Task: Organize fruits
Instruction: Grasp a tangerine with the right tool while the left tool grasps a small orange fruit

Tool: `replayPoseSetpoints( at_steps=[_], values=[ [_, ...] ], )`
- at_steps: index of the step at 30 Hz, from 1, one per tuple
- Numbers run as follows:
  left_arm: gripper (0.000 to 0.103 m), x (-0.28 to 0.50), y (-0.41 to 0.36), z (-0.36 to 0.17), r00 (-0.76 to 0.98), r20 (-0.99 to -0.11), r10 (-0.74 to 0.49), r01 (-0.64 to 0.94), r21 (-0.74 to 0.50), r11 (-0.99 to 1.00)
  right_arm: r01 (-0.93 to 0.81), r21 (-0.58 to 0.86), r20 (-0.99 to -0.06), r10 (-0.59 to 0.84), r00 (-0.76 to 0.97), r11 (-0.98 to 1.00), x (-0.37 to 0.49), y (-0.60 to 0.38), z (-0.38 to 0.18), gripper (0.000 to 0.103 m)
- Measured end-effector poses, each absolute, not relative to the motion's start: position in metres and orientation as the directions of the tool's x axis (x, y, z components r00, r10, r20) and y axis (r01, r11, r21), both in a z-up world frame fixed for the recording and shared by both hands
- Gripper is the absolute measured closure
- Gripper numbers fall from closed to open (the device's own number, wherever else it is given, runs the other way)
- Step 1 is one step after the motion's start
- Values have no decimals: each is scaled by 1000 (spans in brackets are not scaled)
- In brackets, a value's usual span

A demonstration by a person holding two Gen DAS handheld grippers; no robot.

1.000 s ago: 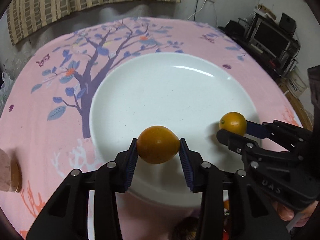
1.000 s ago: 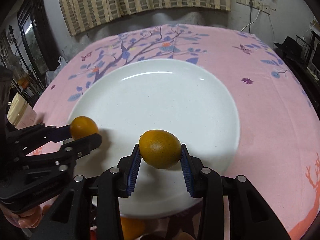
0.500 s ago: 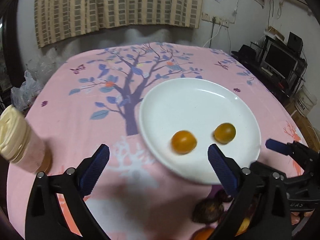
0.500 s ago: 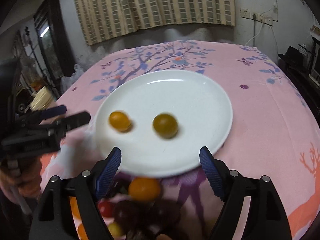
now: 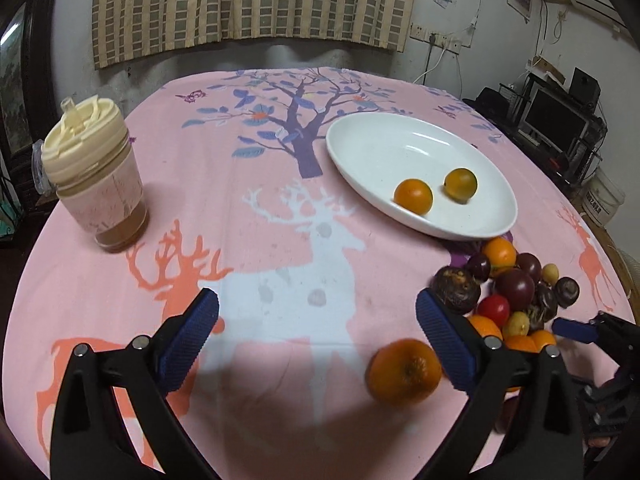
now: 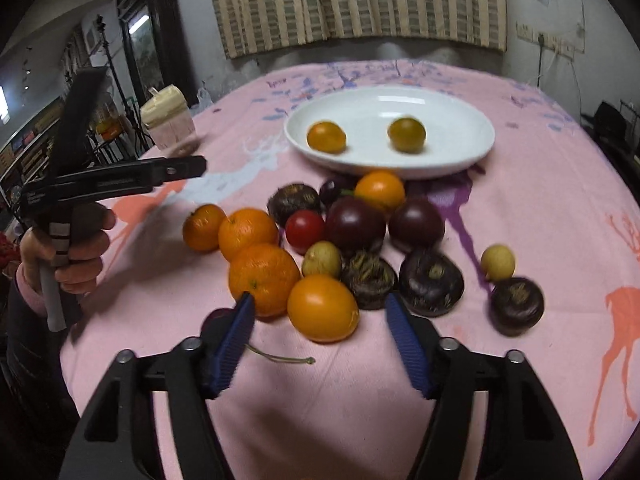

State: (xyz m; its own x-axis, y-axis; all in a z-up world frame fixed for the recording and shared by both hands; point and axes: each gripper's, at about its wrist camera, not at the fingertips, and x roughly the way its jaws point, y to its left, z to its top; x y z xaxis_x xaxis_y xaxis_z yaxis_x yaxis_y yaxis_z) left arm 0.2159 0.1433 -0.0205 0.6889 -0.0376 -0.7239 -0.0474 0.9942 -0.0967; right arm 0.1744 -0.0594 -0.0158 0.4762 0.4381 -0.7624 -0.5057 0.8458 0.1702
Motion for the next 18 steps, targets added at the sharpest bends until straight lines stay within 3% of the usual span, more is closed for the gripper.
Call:
replayPoseSetpoints(
  at_steps=[12, 16, 18],
  values=[
    [6, 208, 144, -22, 692, -720, -55, -40, -114, 993, -476, 244, -772, 467, 432, 845, 183, -65, -23, 53],
    [6, 208, 146, -24, 686, -725, -52, -50, -118, 992, -476, 268, -766, 485, 421, 837, 183, -67, -24, 65],
    [6, 208, 149, -24, 684, -727, -55, -53, -125, 991, -480, 275, -764, 493, 416, 833, 183, -67, -24, 65]
  ],
)
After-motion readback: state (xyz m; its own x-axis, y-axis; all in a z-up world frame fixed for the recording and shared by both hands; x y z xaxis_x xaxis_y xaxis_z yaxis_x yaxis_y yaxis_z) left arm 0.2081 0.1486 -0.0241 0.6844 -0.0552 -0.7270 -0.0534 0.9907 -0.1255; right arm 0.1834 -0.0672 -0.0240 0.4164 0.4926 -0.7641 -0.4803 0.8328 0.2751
